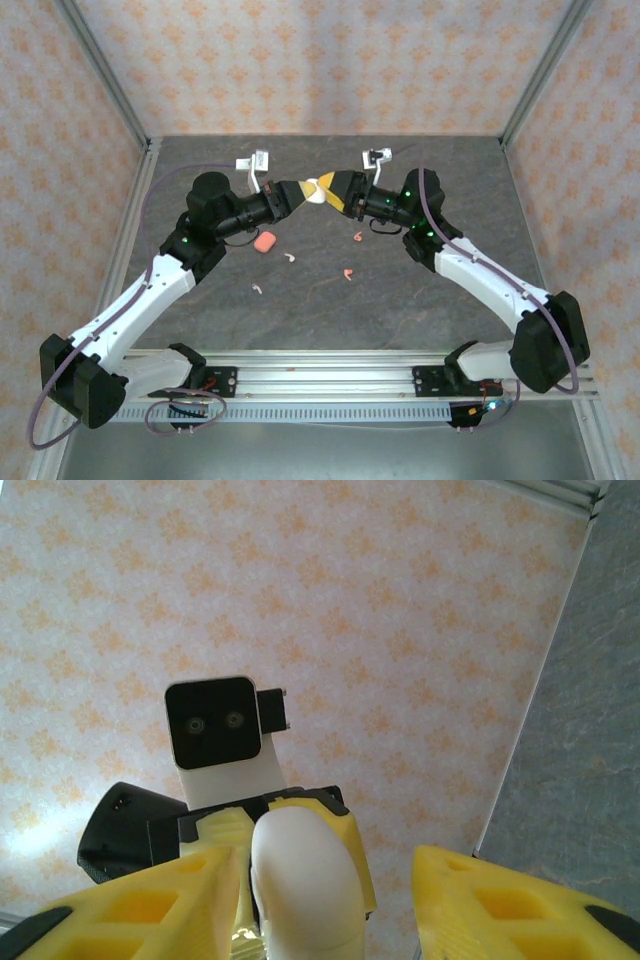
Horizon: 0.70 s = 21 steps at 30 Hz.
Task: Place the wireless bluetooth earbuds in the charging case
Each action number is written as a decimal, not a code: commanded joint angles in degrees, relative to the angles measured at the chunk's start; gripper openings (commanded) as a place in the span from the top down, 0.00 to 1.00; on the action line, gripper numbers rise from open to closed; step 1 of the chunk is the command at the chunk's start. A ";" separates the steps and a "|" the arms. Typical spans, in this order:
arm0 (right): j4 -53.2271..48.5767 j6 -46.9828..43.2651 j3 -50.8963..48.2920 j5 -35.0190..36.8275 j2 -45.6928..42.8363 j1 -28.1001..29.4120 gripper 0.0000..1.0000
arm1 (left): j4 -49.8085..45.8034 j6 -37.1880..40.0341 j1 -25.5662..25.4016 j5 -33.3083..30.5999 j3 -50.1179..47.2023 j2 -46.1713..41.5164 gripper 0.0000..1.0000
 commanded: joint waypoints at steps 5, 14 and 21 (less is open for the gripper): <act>3.62 0.20 0.72 -1.84 1.05 0.68 0.57 | 3.11 -0.41 -0.64 -0.03 2.34 0.43 0.96; 9.05 2.56 -0.13 -1.75 2.49 0.66 0.83 | -0.84 1.87 -0.63 0.98 2.16 -0.60 0.93; 14.32 3.93 -1.43 -0.79 2.52 0.61 0.86 | -5.92 4.76 -0.57 0.71 2.96 -1.76 0.73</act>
